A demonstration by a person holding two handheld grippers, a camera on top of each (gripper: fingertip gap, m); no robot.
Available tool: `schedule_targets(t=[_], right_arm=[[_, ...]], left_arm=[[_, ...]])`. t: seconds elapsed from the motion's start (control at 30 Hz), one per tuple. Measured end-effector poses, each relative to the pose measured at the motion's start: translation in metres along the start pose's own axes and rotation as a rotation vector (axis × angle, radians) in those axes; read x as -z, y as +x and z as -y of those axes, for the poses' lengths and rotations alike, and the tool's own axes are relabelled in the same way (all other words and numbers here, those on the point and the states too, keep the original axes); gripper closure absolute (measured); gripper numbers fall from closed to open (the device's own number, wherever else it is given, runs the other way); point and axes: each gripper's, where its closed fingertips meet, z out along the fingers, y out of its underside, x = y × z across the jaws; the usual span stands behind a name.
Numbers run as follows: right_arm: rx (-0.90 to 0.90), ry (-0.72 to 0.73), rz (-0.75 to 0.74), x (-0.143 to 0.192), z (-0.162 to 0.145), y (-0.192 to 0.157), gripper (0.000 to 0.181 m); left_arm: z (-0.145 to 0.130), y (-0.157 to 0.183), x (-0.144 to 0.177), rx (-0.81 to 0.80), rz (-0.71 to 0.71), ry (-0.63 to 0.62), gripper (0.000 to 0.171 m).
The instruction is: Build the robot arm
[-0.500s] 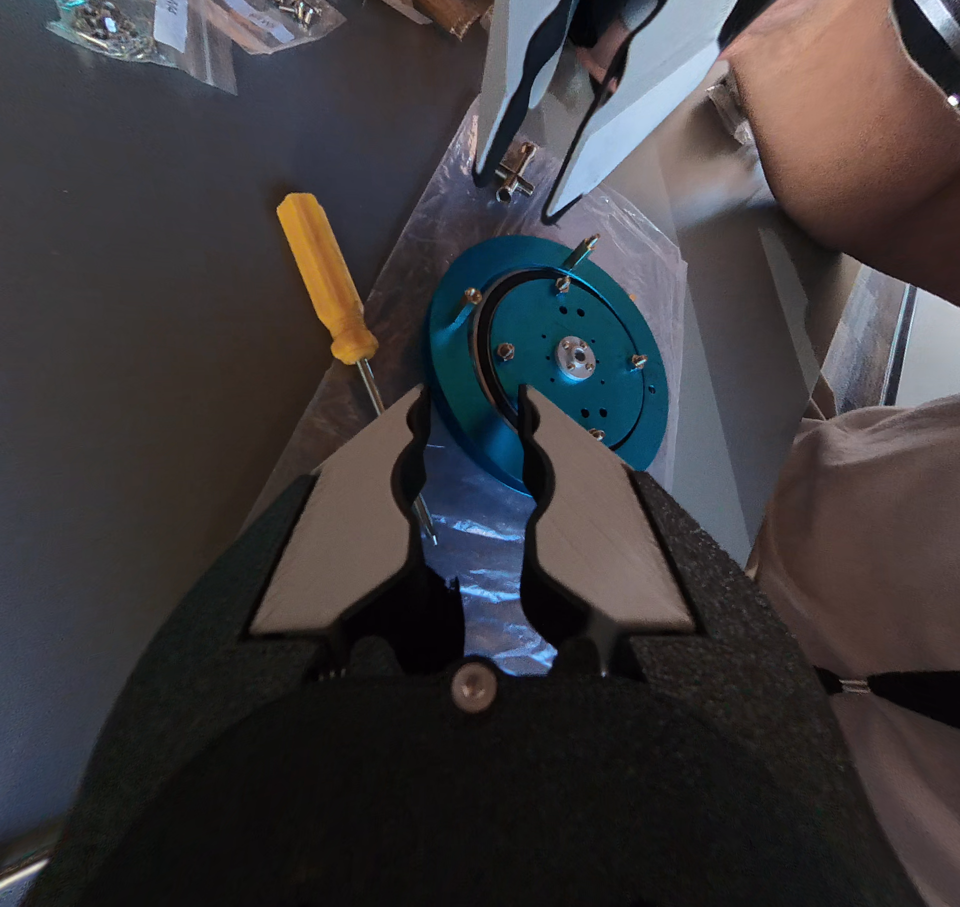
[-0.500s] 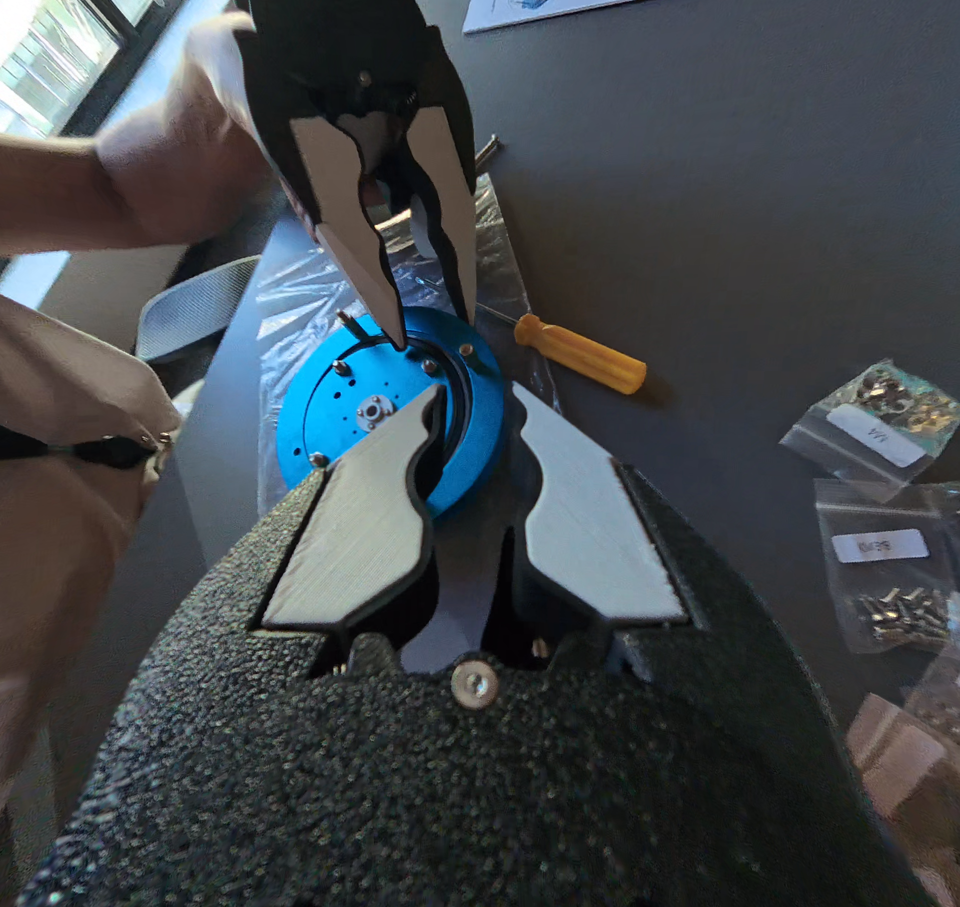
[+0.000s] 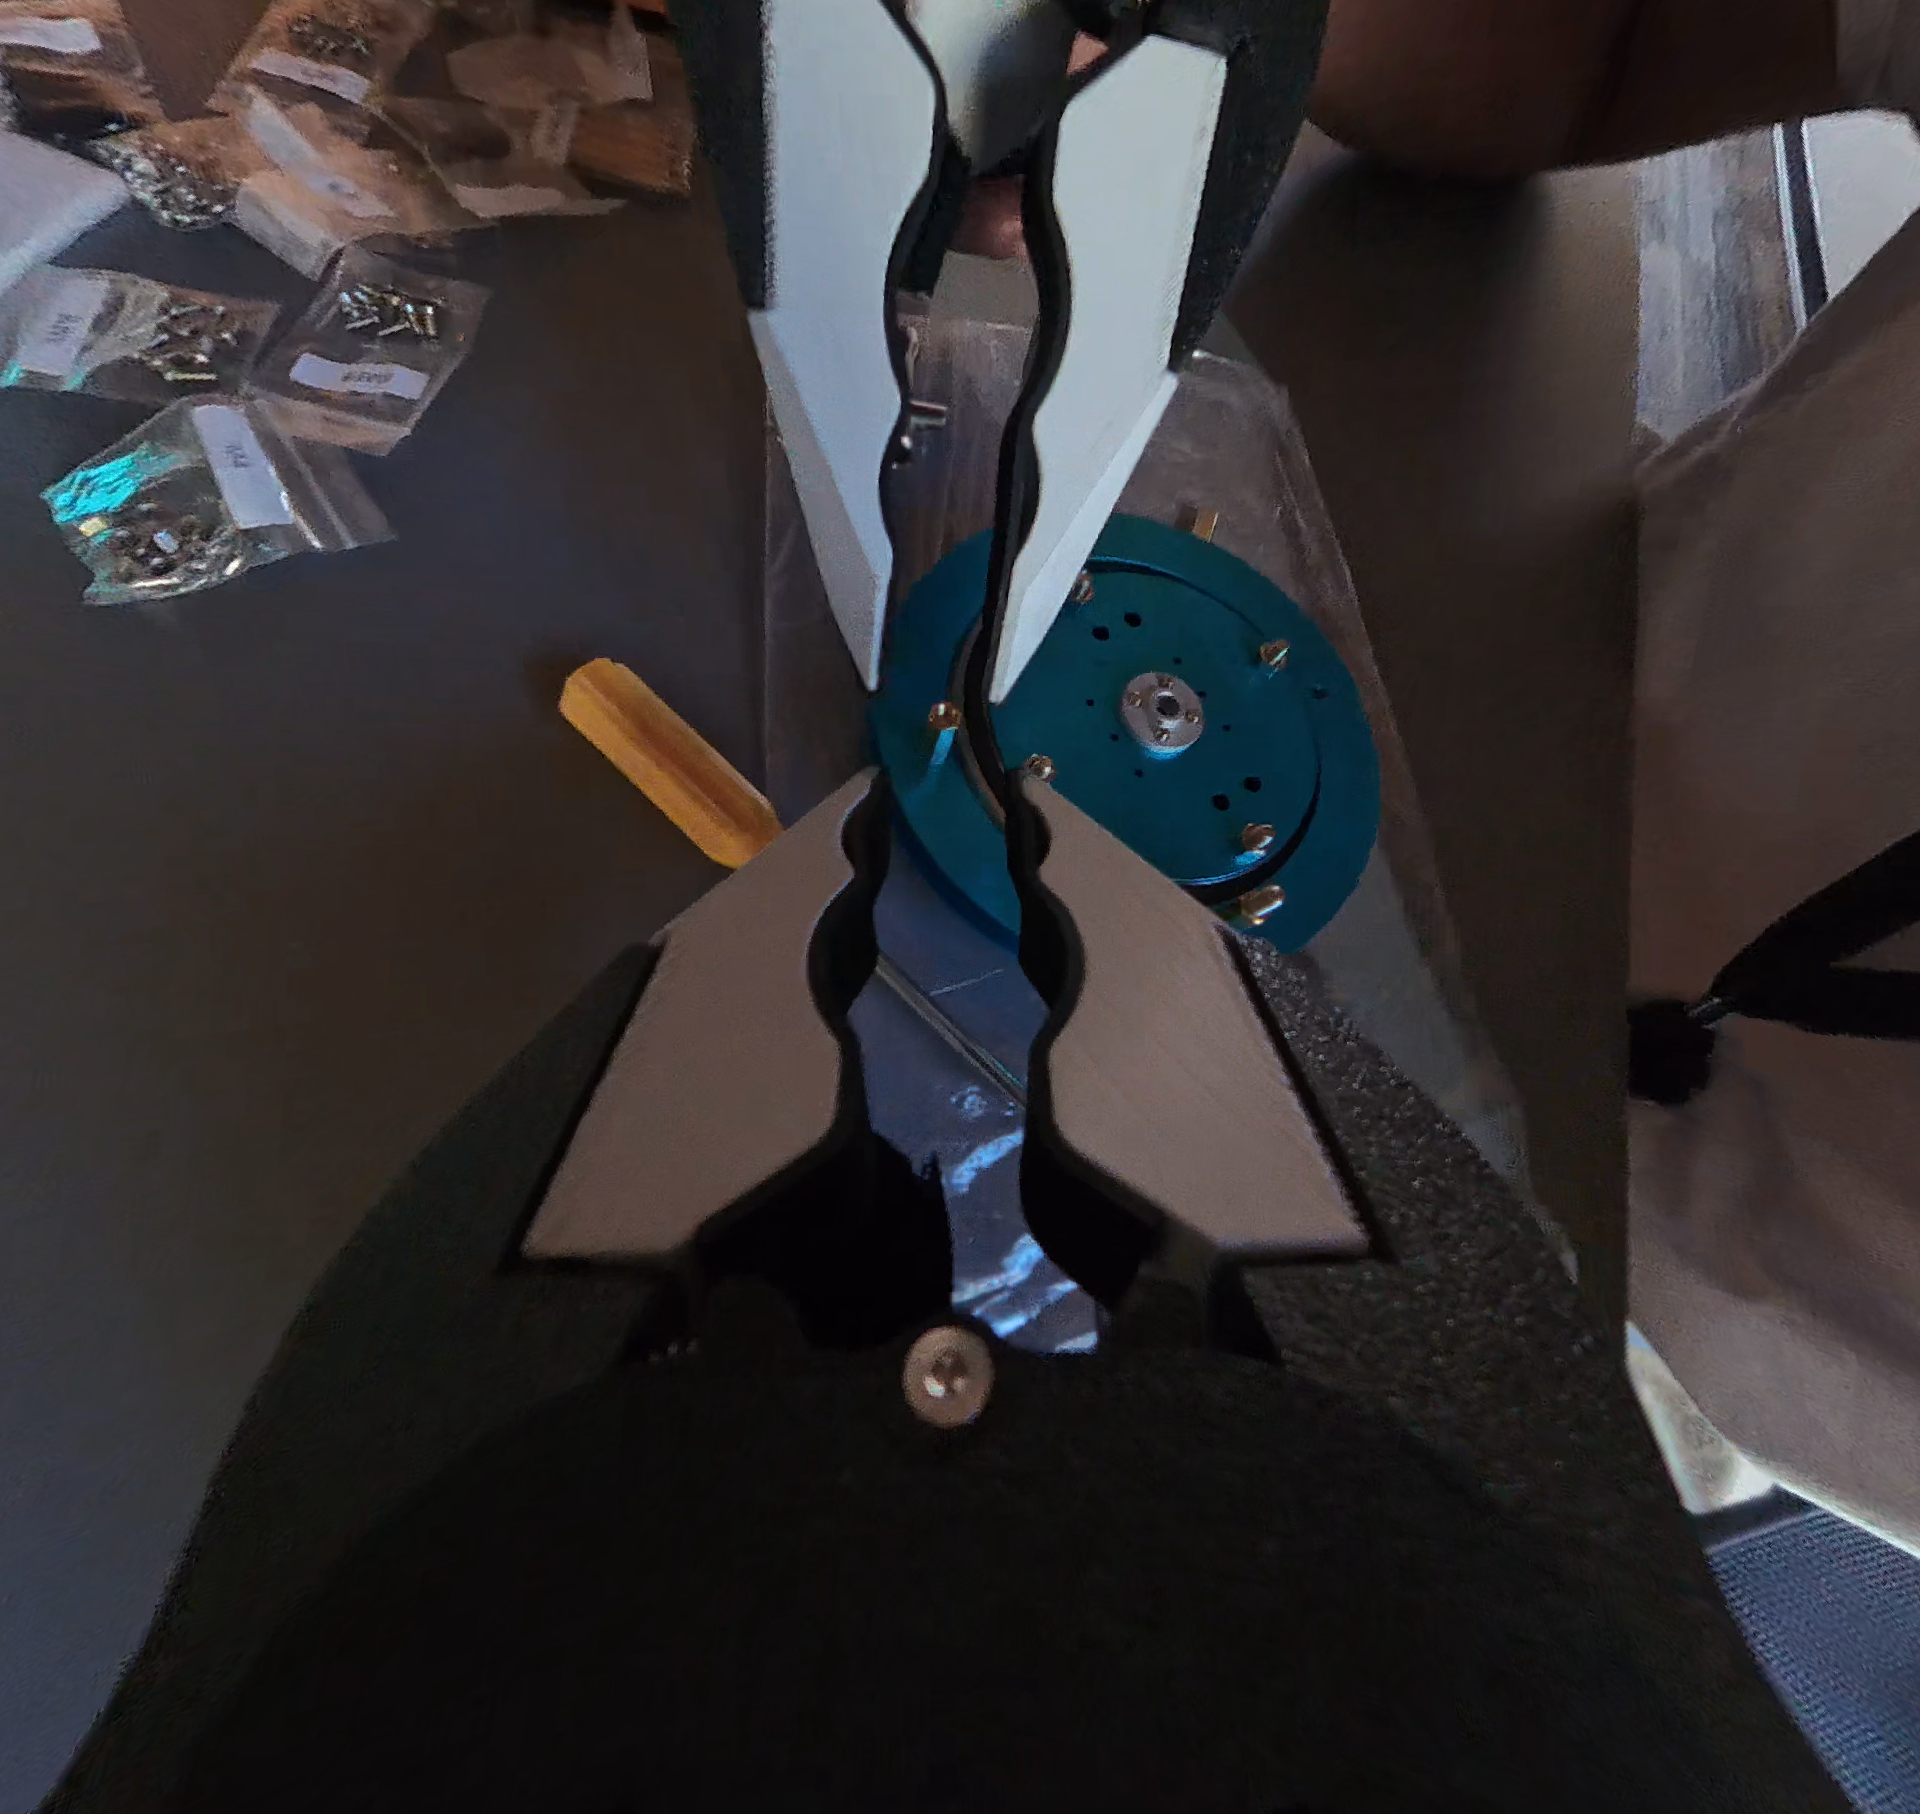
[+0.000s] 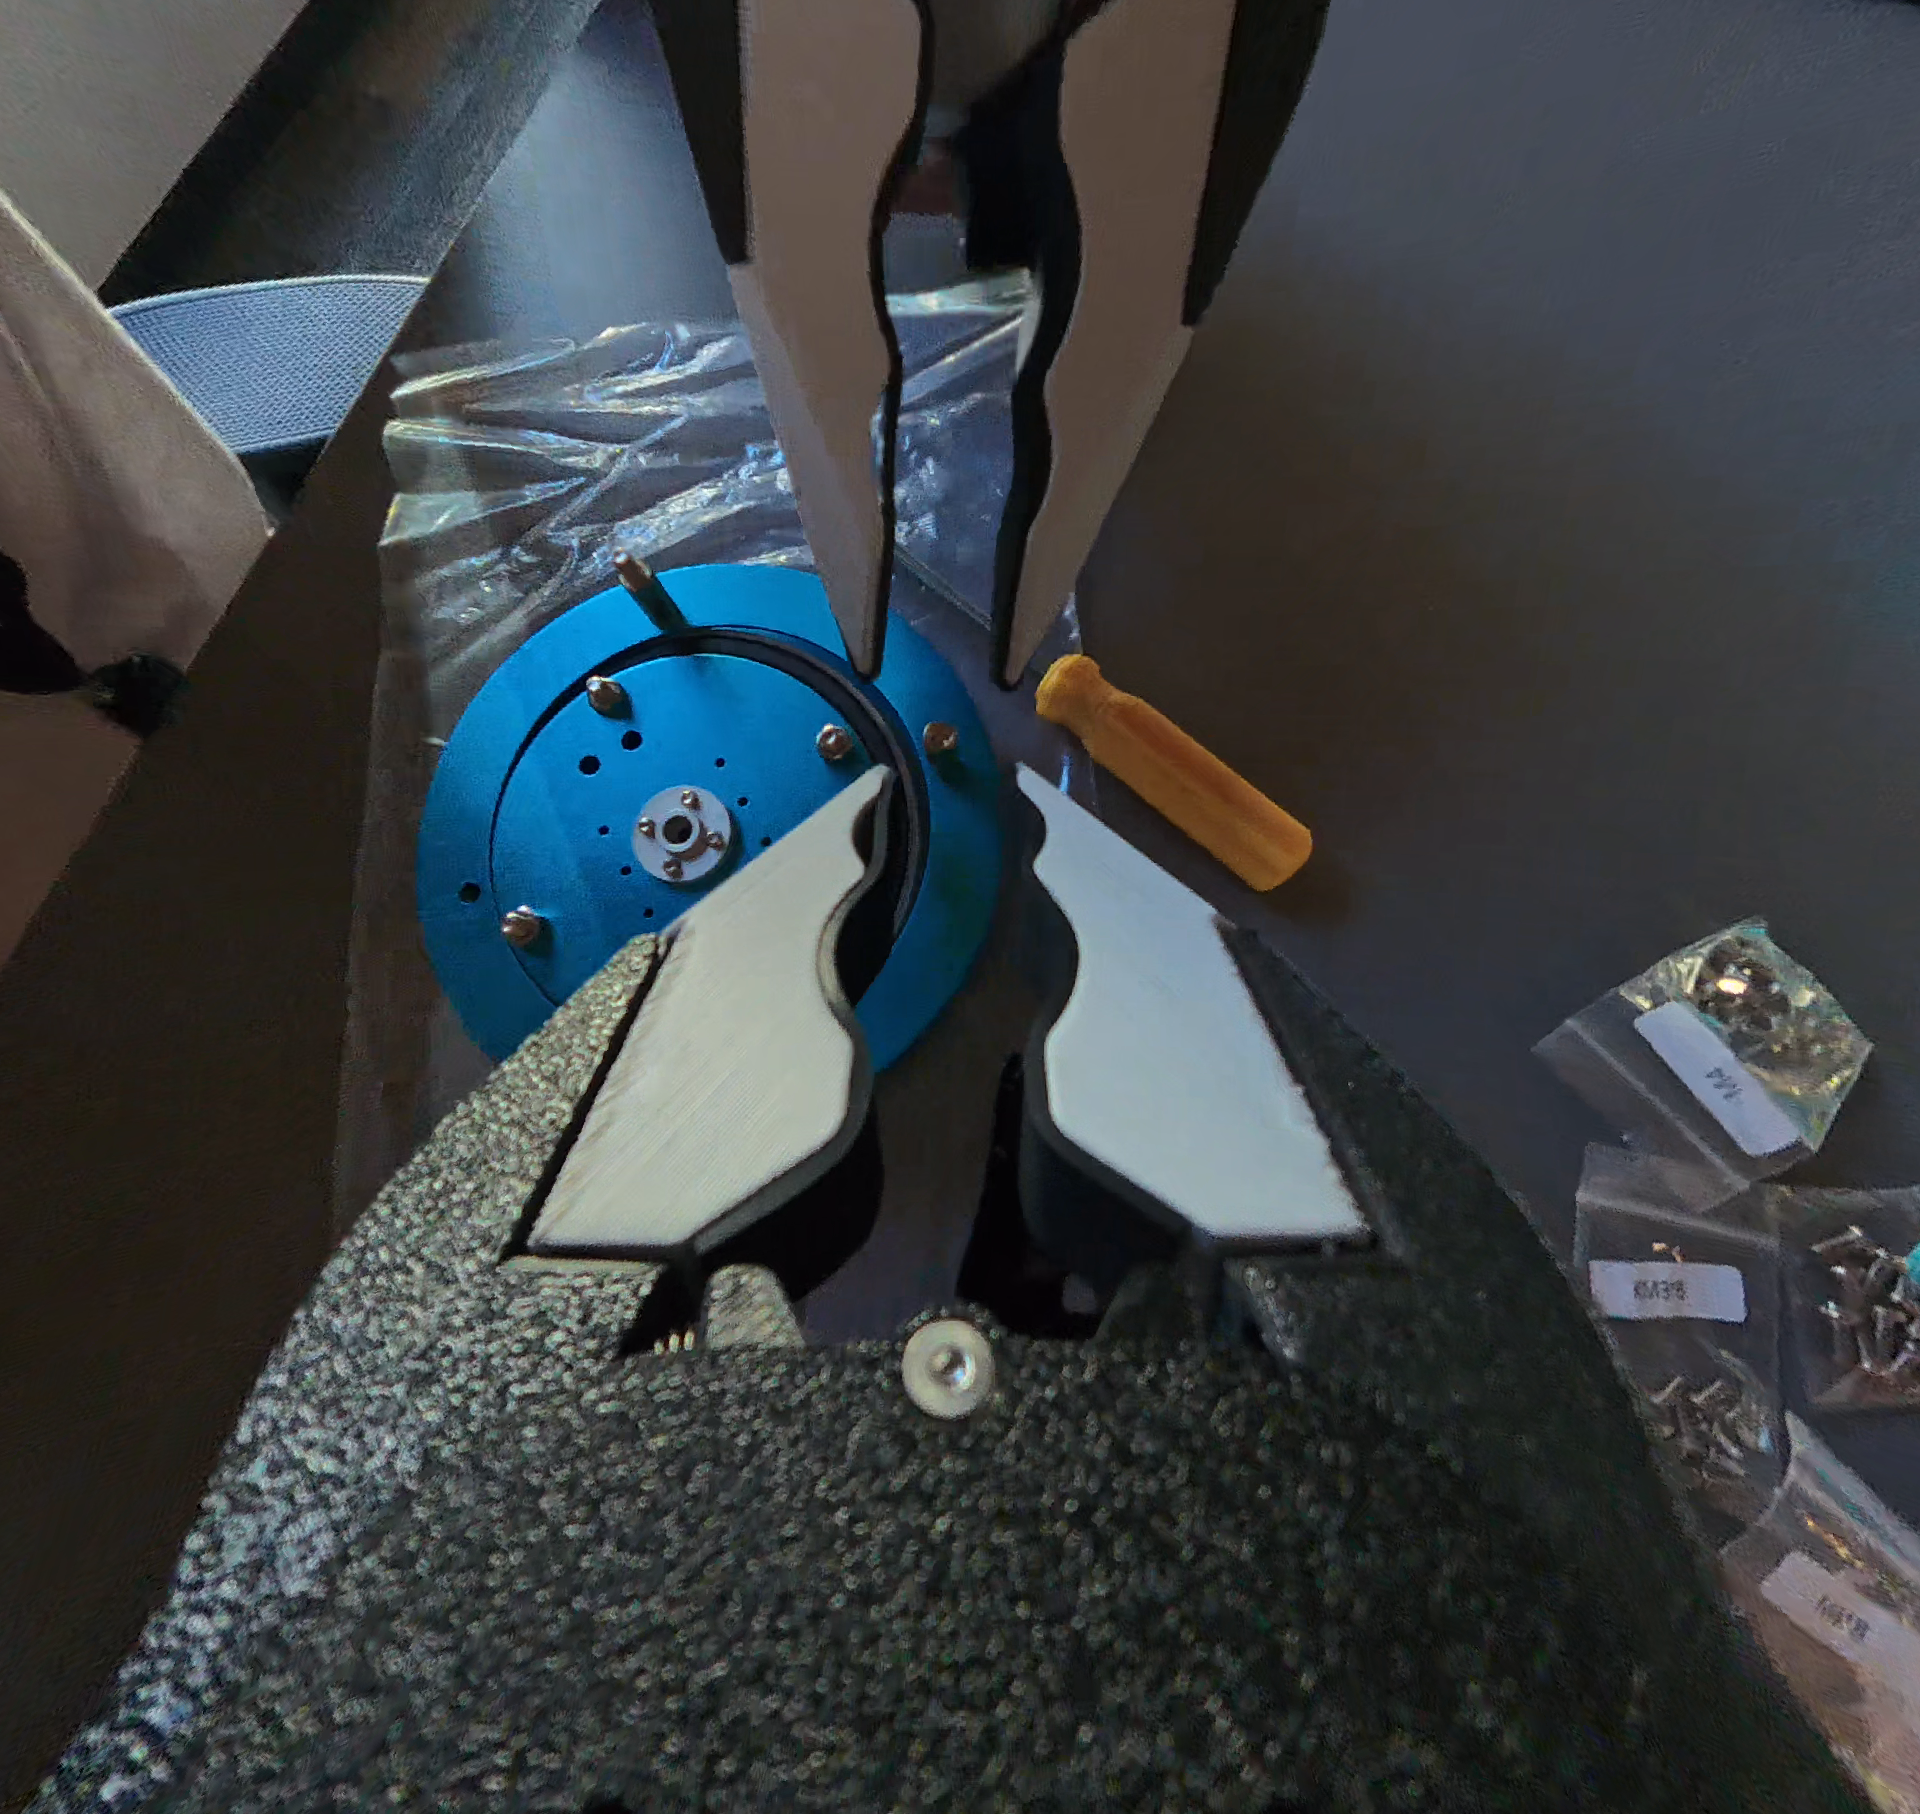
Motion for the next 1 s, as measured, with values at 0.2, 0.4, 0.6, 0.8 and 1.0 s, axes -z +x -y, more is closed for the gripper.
schedule_targets(t=[0.2,0.4,0.6,0.8,1.0], right_arm=[[-0.007,0.011,0.105,-0.008,-0.001,-0.008,0.166],[-0.076,0.070,0.150,-0.011,0.002,-0.012,0.164],[-0.058,0.045,0.158,-0.005,-0.003,-0.017,0.166],[-0.074,0.084,0.134,-0.007,0.001,-0.011,0.155],[-0.058,0.089,0.147,-0.009,0.005,-0.015,0.158]], left_arm=[[-0.002,-0.010,-0.012,0.002,0.010,-0.005,0.149],[0.004,-0.002,-0.016,-0.032,0.000,0.023,0.149],[-0.003,-0.009,-0.012,-0.045,0.042,0.005,0.146],[-0.002,-0.010,-0.010,-0.050,0.044,0.013,0.145],[-0.005,-0.012,-0.010,-0.033,0.031,0.008,0.142]])
